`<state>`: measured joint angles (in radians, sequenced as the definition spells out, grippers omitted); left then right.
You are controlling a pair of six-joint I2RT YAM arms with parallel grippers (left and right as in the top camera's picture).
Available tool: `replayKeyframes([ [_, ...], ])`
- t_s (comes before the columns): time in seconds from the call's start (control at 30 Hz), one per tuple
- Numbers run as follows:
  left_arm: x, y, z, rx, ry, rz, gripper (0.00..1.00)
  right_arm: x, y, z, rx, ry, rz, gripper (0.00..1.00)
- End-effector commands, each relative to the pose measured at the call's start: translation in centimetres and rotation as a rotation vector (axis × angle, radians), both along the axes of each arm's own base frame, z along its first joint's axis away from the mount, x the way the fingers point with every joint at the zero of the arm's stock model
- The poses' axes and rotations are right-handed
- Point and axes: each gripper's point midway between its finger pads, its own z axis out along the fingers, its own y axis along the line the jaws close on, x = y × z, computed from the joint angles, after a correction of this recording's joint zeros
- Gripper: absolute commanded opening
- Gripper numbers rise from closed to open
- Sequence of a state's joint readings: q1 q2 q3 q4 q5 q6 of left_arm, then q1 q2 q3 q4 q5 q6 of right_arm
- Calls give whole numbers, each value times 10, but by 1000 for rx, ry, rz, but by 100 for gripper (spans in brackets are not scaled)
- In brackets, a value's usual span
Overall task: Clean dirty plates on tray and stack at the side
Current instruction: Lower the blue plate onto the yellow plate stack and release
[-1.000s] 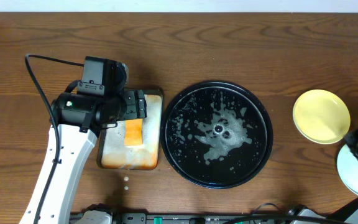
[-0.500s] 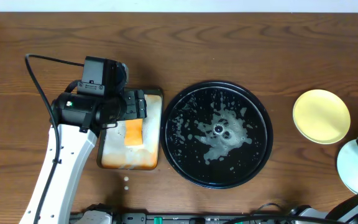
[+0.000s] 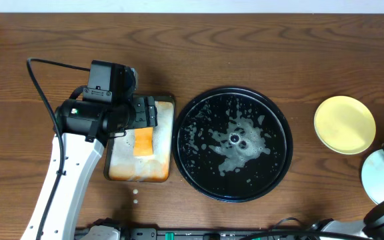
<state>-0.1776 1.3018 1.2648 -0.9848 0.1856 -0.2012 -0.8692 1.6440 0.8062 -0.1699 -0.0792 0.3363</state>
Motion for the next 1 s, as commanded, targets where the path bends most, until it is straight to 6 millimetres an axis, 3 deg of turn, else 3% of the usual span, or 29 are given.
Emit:
replayKeyframes([
  [0.0,-1,-1,0,2,-1,-14,84,0,-7,-7,-14,24,-1,38],
  [0.27,-1,-1,0,1,-2,-14,84,-21,-23,-16,-81,134,-79,16],
  [0.57,-1,-1,0,2,-2,-14,84,-20,-23,-15,-88,135,-80,1],
  [0.8,-1,-1,0,1,-1,-14,84,-1,-14,7,-108,61,-41,1],
  [0.97,-1,-1,0,1,-2,-14,84,26,2,38,-162,-12,34,1],
])
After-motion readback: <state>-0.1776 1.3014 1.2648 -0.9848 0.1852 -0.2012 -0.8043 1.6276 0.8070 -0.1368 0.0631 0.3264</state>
